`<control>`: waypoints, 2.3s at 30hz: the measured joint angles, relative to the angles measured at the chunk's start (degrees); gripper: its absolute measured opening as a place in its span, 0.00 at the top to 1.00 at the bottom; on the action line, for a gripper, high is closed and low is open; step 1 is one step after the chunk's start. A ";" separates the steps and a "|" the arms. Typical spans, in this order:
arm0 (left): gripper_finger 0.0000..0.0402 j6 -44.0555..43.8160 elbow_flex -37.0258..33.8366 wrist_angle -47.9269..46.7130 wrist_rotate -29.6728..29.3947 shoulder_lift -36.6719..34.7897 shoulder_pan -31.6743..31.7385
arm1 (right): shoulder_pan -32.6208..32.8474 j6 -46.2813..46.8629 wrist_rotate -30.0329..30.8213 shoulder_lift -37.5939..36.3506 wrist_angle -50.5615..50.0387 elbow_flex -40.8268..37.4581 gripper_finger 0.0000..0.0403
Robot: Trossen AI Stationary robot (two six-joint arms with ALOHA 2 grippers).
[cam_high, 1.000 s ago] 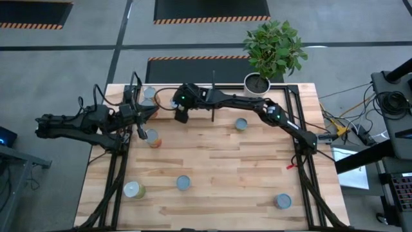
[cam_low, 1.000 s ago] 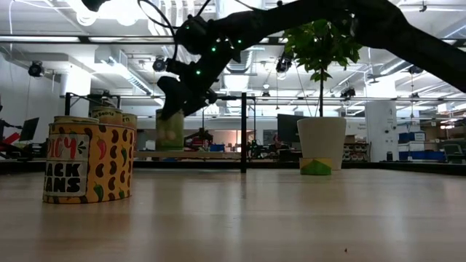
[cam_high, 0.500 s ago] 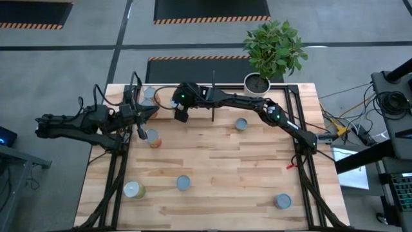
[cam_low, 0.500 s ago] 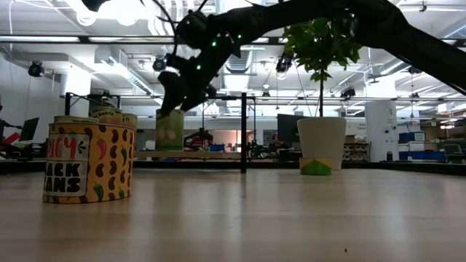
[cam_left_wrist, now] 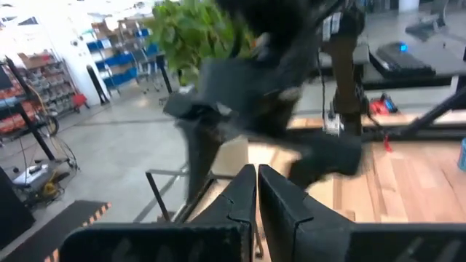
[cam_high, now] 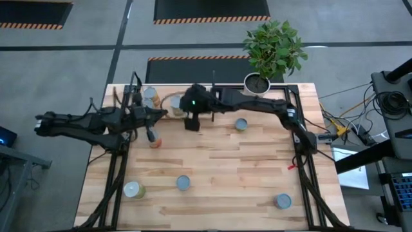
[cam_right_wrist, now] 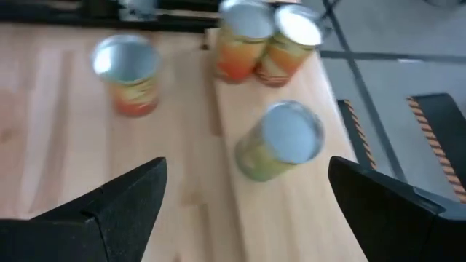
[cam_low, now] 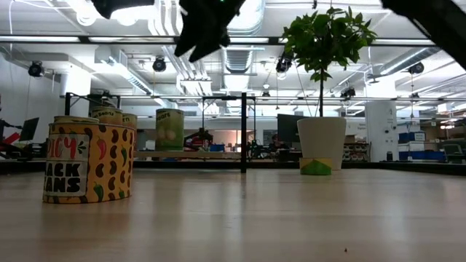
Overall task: Pick and place cans onto a shelf
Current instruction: Put the green pears can on the shelf
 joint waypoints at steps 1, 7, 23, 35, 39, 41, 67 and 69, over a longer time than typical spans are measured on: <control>1.00 -0.83 0.81 -1.08 0.00 1.12 0.01 | 1.18 -0.26 0.79 -0.98 0.47 -1.55 0.09; 1.00 -6.27 5.13 -10.44 0.04 7.08 -0.01 | 7.89 -1.17 6.87 -10.34 9.97 -18.45 0.09; 1.00 -14.13 6.15 -14.57 0.04 15.69 3.68 | 12.60 -11.35 7.20 -42.21 57.10 -71.30 0.09; 1.00 -12.12 21.91 -36.32 13.26 31.10 23.01 | 12.68 -13.30 7.35 -54.61 70.73 -85.95 0.09; 1.00 -9.33 26.98 -38.72 15.25 36.64 26.48 | 12.11 -12.57 8.60 -57.69 66.43 -85.92 0.09; 1.00 -8.40 29.29 -39.72 15.28 38.86 27.09 | 12.45 -13.57 7.00 -58.60 64.31 -85.92 0.09; 1.00 -3.07 38.25 -50.33 15.47 54.38 31.50 | 13.00 -9.23 5.22 -66.47 48.48 -85.44 0.91; 1.00 -2.76 38.43 -50.29 15.46 55.37 32.03 | 13.00 -9.30 5.22 -66.47 48.06 -85.46 0.96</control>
